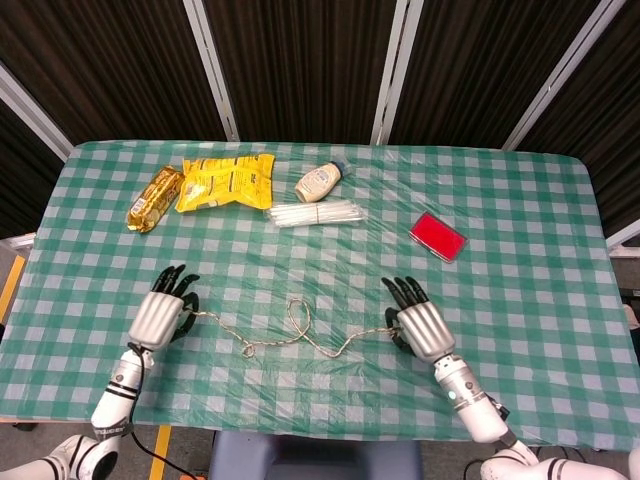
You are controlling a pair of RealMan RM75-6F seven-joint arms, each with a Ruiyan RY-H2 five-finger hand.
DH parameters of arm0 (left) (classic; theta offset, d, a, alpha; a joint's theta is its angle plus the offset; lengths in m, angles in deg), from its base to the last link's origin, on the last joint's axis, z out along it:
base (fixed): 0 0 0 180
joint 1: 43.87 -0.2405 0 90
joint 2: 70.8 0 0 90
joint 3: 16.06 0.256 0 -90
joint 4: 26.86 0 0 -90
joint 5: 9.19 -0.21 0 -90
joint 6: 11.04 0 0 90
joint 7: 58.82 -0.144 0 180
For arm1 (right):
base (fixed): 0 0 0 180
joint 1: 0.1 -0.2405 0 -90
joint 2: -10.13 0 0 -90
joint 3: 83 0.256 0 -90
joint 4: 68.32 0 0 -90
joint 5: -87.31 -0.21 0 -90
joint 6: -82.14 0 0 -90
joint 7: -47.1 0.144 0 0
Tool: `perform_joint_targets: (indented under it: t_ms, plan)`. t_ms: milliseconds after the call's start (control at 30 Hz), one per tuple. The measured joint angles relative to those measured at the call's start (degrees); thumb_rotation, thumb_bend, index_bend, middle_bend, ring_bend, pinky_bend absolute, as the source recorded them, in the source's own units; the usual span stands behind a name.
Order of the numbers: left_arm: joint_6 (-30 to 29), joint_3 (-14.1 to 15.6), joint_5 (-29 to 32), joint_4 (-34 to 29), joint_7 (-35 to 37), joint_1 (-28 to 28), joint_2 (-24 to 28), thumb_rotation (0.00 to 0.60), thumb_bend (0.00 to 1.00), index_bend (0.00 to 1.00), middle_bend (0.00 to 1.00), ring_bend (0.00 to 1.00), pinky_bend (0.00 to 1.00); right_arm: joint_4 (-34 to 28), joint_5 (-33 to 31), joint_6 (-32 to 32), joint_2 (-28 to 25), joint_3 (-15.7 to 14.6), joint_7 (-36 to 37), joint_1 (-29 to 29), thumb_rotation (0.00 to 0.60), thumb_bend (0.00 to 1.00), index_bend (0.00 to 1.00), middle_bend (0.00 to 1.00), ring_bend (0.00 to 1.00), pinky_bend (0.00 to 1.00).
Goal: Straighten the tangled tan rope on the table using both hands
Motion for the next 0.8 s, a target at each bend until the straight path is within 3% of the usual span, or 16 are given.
perform_joint_targets:
  t_ms: [333, 800]
  plan:
    - [-2.0, -1.8, 3.1, 0.6, 3.8, -2.6, 3.7, 0.600, 0.49, 0.67, 0.20, 0.07, 0.11, -0.3, -3.0, -3.2, -8.2, 1.9, 7.5, 3.0, 0.600, 0.50, 0.77, 0.14, 0.00, 0.00]
    - [1.3, -4.6, 8.5, 7.1, 11.4, -3.6, 2.3, 0.600, 0.48, 0.67, 0.21, 0.08, 0.11, 6.5, -6.3, -2.8, -11.2, 1.5, 16.1, 6.2, 0.600, 0.50, 0.77, 0.14, 0.00, 0.00]
